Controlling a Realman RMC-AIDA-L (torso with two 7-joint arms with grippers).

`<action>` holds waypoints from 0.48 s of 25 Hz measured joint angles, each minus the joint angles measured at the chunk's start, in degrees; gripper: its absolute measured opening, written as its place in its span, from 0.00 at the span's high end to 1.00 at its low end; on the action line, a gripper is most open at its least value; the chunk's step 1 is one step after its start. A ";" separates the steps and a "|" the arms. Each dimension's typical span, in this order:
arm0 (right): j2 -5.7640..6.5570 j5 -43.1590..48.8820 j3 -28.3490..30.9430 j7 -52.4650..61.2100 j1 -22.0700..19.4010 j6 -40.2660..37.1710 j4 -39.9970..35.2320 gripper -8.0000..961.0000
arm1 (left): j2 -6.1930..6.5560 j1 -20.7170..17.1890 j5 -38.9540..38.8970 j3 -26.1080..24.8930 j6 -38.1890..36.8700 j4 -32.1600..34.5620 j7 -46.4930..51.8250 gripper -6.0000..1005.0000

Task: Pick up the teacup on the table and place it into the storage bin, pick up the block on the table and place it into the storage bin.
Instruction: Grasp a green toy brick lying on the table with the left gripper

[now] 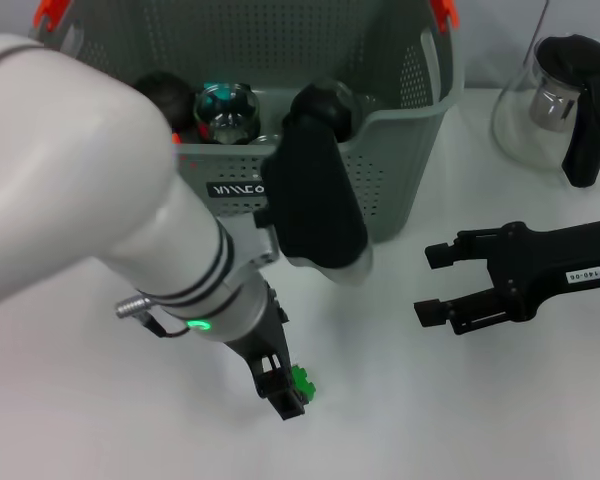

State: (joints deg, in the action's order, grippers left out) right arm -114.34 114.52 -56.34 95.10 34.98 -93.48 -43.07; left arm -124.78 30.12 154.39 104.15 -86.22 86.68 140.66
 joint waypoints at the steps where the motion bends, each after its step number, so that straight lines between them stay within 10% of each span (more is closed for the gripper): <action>1: 0.00 0.00 0.00 0.00 0.01 0.06 0.00 0.02 | 0.00 0.57 0.82 1.36 0.85 -1.18 1.52 0.06; 12: -0.05 0.00 0.00 0.00 0.35 0.19 0.00 0.02 | -0.03 2.94 1.06 6.74 4.51 -6.21 8.56 0.07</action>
State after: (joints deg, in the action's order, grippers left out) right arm -114.39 114.52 -56.33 95.10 35.33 -93.29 -43.07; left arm -124.81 33.06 155.45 110.89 -81.71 80.47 149.22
